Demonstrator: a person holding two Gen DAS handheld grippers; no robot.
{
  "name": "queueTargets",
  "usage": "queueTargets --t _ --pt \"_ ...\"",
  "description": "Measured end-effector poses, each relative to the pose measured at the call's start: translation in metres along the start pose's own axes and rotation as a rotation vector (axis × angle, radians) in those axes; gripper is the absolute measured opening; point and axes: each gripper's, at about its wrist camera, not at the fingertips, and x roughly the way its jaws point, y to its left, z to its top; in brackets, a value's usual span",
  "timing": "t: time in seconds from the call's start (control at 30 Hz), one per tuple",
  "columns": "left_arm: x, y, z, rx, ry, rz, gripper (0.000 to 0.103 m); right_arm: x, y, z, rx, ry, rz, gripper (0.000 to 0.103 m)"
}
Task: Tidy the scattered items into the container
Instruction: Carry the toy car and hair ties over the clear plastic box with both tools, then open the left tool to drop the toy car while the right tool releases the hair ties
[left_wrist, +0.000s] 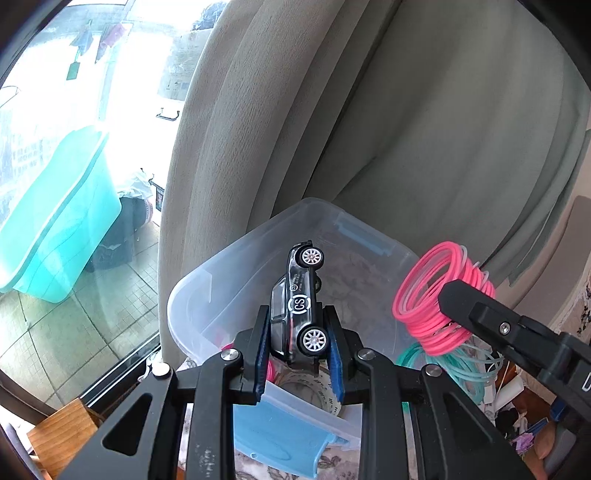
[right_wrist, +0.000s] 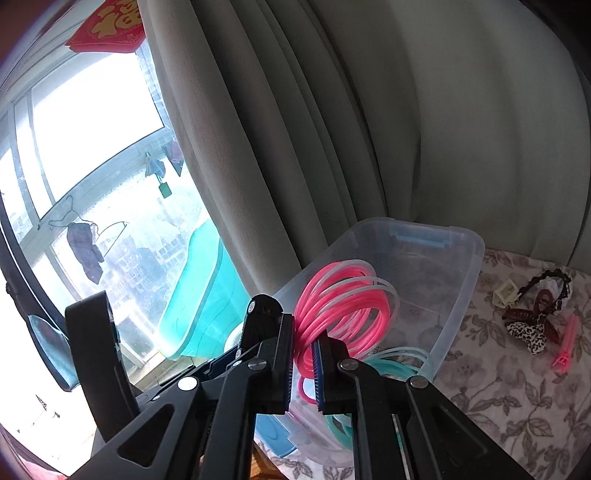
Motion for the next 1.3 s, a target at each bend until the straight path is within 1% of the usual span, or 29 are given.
queueTargets --t 0.17,0.27,0.37,0.5,0.6,0.77,0.83,0.9,1.0,1.1,1.13,1.17,1.2,1.3 --pt "0.010 -0.009 -0.009 -0.004 0.029 0.002 0.028 0.009 0.001 -0.005 0.000 0.040 0.001 0.010" --pt "0.013 -0.014 -0.016 -0.009 0.040 0.004 0.028 0.022 -0.006 -0.025 0.008 0.057 0.001 0.011" --pt "0.008 -0.014 -0.014 -0.003 0.037 0.006 0.028 0.038 -0.012 -0.030 0.014 0.074 0.003 0.011" --pt "0.008 -0.025 -0.021 0.017 0.028 0.019 0.028 0.051 -0.019 -0.037 0.019 0.093 0.006 0.011" --pt "0.009 -0.027 -0.022 0.015 0.024 0.019 0.028 0.065 -0.020 -0.030 0.028 0.105 0.003 0.013" --pt "0.012 -0.027 -0.026 0.014 0.019 0.024 0.028 0.077 -0.025 -0.030 0.032 0.122 -0.004 0.013" --pt "0.026 -0.013 -0.012 0.039 0.034 -0.005 0.028 0.079 -0.026 -0.030 0.031 0.126 -0.008 0.014" --pt "0.039 0.001 0.003 0.063 0.050 -0.036 0.028 0.072 -0.024 -0.032 0.028 0.127 -0.015 0.014" --pt "0.046 0.014 0.016 0.078 0.061 -0.064 0.028 0.065 -0.022 -0.032 0.022 0.127 -0.025 0.014" --pt "0.053 0.027 0.028 0.093 0.071 -0.092 0.029 0.066 -0.023 -0.030 0.022 0.128 -0.037 0.017" --pt "0.055 0.032 0.032 0.098 0.075 -0.101 0.030 0.066 -0.023 -0.030 0.024 0.128 -0.044 0.019" --pt "0.057 0.036 0.036 0.103 0.079 -0.110 0.033 0.065 -0.025 -0.029 0.028 0.127 -0.050 0.020" --pt "0.060 0.040 0.041 0.108 0.082 -0.120 0.036 0.064 -0.027 -0.029 0.035 0.123 -0.054 0.023" --pt "0.066 0.050 0.050 0.116 0.091 -0.144 0.053 0.060 -0.034 -0.029 0.064 0.107 -0.066 0.029"
